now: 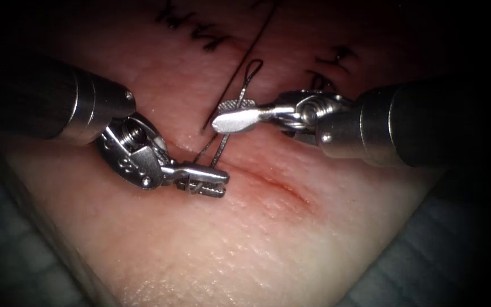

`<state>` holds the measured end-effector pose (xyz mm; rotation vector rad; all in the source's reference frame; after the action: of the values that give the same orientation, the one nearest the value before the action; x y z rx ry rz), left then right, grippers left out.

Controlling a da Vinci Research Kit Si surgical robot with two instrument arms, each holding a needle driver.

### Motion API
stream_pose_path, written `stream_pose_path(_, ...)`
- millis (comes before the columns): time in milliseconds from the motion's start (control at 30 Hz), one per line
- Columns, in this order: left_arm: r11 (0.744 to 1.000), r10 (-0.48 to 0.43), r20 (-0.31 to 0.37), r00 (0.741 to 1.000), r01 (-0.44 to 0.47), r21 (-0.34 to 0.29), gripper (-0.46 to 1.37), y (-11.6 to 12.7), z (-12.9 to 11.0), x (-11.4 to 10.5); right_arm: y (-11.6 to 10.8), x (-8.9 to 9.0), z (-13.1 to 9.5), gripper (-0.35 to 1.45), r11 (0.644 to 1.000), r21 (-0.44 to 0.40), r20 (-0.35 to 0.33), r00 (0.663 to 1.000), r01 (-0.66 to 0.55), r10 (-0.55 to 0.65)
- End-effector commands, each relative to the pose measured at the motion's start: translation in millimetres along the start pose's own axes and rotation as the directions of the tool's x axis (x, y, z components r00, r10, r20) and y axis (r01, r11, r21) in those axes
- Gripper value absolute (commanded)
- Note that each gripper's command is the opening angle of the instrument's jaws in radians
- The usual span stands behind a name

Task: Wound Closure
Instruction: Pull the suture through the cut with the right gripper until only a short tail is on top

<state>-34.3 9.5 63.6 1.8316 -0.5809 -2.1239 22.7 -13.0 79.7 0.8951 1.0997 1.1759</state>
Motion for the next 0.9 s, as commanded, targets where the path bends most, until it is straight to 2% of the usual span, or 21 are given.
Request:
stream_pose_path(33, 1.0, -0.002, 0.0, 1.0, 0.002, -0.003, -0.35, -0.1, -0.1, 0.0, 0.2, -0.2, 0.0, 1.4, 1.0, 0.009, 0.003, 1.0, 0.015, -0.015)
stream_pose_path(367, 0.999, -0.046, 0.016, 0.999, 0.045, 0.01, -0.35, -0.6, -1.7, -0.1, 0.6, -0.3, -1.0, 1.36, 0.999, 0.018, 0.014, 0.999, 0.051, -0.051)
stream_pose_path(500, 0.997, -0.073, 0.032, 0.997, 0.072, 0.02, -0.35, -0.7, -2.9, -0.1, 0.5, -0.6, -1.1, 1.42, 0.995, -0.03, 0.015, 0.995, 0.096, -0.096)
stream_pose_path(633, 0.996, -0.085, 0.04, 0.996, 0.084, 0.035, -0.35, -1.1, -4.2, -0.1, 0.6, -0.8, -1.2, 1.4, 0.992, -0.029, 0.019, 0.992, 0.122, -0.122)
stream_pose_path(733, 0.994, -0.095, 0.057, 0.994, 0.092, 0.05, -0.35, -1.6, -5.7, -0.1, 0.6, -0.9, -1.2, 1.38, 0.982, -0.026, 0.022, 0.982, 0.188, -0.187)
stream_pose_path(900, 0.992, -0.107, 0.073, 0.992, 0.102, 0.077, -0.35, -2.7, -7.8, 0.0, 0.6, -1.2, -1.2, 1.31, 0.943, -0.021, 0.028, 0.943, 0.333, -0.333)
